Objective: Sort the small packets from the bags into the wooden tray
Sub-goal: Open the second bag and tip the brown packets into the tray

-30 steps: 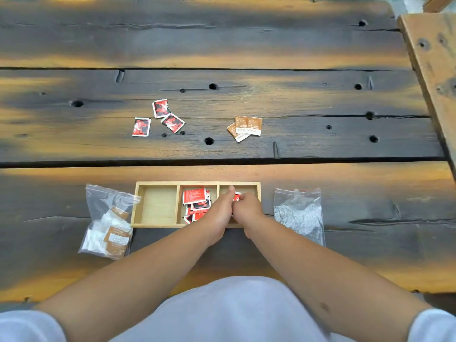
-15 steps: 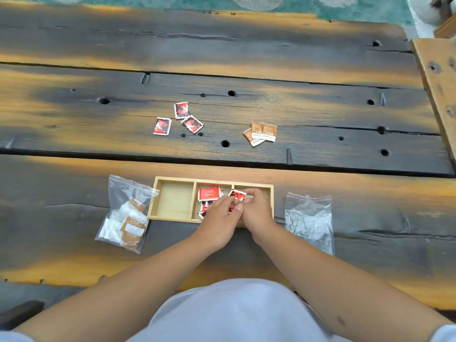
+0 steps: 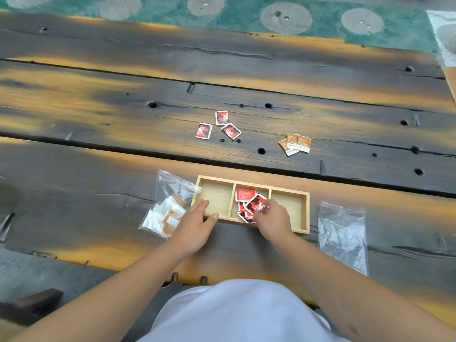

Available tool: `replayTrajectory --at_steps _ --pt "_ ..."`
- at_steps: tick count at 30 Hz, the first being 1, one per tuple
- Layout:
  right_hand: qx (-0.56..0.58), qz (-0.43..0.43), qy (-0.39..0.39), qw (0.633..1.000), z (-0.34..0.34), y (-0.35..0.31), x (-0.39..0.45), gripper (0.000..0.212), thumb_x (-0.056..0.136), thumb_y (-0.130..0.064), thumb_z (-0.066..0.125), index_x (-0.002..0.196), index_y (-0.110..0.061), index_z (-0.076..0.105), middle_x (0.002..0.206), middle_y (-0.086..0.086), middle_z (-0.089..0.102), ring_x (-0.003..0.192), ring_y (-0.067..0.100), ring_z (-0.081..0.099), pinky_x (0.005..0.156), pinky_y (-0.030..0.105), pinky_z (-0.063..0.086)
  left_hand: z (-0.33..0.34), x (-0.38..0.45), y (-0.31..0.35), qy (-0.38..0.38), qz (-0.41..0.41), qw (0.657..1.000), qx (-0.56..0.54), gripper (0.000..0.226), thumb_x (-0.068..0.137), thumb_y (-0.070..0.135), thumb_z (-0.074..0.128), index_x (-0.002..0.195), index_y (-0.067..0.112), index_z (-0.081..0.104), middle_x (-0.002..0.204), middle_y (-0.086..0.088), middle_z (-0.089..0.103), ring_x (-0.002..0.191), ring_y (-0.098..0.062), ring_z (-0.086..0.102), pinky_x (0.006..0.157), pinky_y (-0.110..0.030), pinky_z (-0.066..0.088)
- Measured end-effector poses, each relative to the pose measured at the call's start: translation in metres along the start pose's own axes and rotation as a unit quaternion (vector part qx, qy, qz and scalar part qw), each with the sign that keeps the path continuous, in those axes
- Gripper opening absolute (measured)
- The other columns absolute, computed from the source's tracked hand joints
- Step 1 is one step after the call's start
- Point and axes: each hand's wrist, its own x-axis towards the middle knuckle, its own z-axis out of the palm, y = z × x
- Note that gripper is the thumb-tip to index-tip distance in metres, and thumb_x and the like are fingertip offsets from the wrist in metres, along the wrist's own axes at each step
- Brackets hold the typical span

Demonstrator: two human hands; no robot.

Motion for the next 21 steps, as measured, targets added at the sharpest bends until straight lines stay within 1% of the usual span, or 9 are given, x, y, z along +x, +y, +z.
replayTrajectory --at_steps 2,4,8,11,13,16,17,19,21 --pt "-0.002 -0.012 -0.001 1.000 0.009 -0.004 -0.005 0.037 0.086 -0.019 0.062 0.123 -0.018 0.059 0.119 0.010 0.057 0.087 0.022 0.054 0.075 0.029 0.042 -0.017 0.009 -0.012 0.013 0.015 0.999 0.029 0.059 0.099 0.035 0.048 0.151 0.015 0.030 0.161 -0.003 0.023 0.148 -0.017 0.018 0.118 -0.030 0.014" --pt "-0.017 -0.029 -0.003 0.999 0.020 -0.010 -0.011 0.035 0.087 -0.023 0.062 0.122 -0.018 0.060 0.122 0.009 0.058 0.090 0.022 0.055 0.075 0.029 0.041 -0.035 0.019 -0.023 0.022 0.028 0.997 0.073 0.060 0.098 0.034 0.049 0.151 0.014 0.029 0.161 -0.004 0.021 0.149 -0.019 0.017 0.118 -0.032 0.016" --pt "-0.046 -0.060 -0.035 0.996 0.043 -0.037 -0.021 0.047 0.089 -0.022 0.061 0.134 -0.015 0.052 0.132 0.011 0.053 0.112 0.026 0.055 0.083 0.029 0.040 -0.071 0.040 -0.037 0.036 0.063 0.976 0.207 0.060 0.099 0.033 0.046 0.151 0.013 0.025 0.163 -0.005 0.017 0.148 -0.026 0.016 0.117 -0.043 0.022" --pt "-0.067 -0.091 -0.072 0.991 0.062 -0.063 -0.022 0.048 0.089 -0.026 0.063 0.135 -0.016 0.051 0.136 0.009 0.052 0.119 0.024 0.054 0.091 0.029 0.040 -0.091 0.055 -0.043 0.029 0.089 0.954 0.286 0.055 0.098 0.027 0.043 0.150 0.018 0.024 0.162 -0.003 0.015 0.147 -0.027 0.015 0.114 -0.049 0.024" --pt "-0.091 -0.116 -0.084 0.986 0.074 -0.081 -0.020 0.048 0.089 -0.027 0.062 0.135 -0.016 0.051 0.138 0.008 0.051 0.121 0.024 0.052 0.095 0.029 0.041 -0.102 0.067 -0.048 0.020 0.112 0.938 0.329 0.057 0.098 0.023 0.041 0.150 0.021 0.021 0.163 -0.003 0.013 0.148 -0.025 0.011 0.114 -0.048 0.022" --pt "-0.119 -0.145 -0.054 0.981 0.088 -0.109 -0.012 0.048 0.091 -0.025 0.057 0.137 -0.019 0.049 0.141 0.007 0.049 0.128 0.027 0.046 0.104 0.037 0.040 -0.112 0.082 -0.055 -0.003 0.122 0.922 0.368 0.060 0.097 0.018 0.039 0.152 0.025 0.016 0.163 -0.003 0.011 0.149 -0.023 0.007 0.115 -0.046 0.019" --pt "-0.134 -0.154 -0.040 0.978 0.093 -0.117 -0.009 0.049 0.091 -0.026 0.056 0.139 -0.020 0.047 0.142 0.006 0.049 0.130 0.029 0.043 0.106 0.038 0.038 -0.114 0.084 -0.057 -0.013 0.120 0.919 0.375 0.060 0.098 0.018 0.038 0.152 0.025 0.015 0.162 -0.003 0.015 0.149 -0.024 0.009 0.115 -0.045 0.018" --pt "-0.171 -0.172 -0.039 0.969 0.101 -0.130 -0.003 0.052 0.094 -0.028 0.053 0.144 -0.021 0.042 0.146 0.004 0.048 0.133 0.030 0.038 0.108 0.039 0.035 -0.115 0.085 -0.060 -0.015 0.128 0.909 0.397 0.060 0.096 0.016 0.039 0.152 0.022 0.017 0.155 -0.002 0.030 0.144 -0.024 0.020 0.111 -0.044 0.021" --pt "-0.209 -0.195 -0.071 0.956 0.108 -0.141 0.002 0.054 0.095 -0.029 0.051 0.147 -0.022 0.039 0.147 0.003 0.050 0.135 0.030 0.038 0.110 0.040 0.035 -0.117 0.086 -0.066 0.006 0.161 0.893 0.421 0.058 0.090 0.010 0.042 0.145 0.022 0.029 0.137 -0.001 0.047 0.132 -0.023 0.034 0.103 -0.041 0.025"
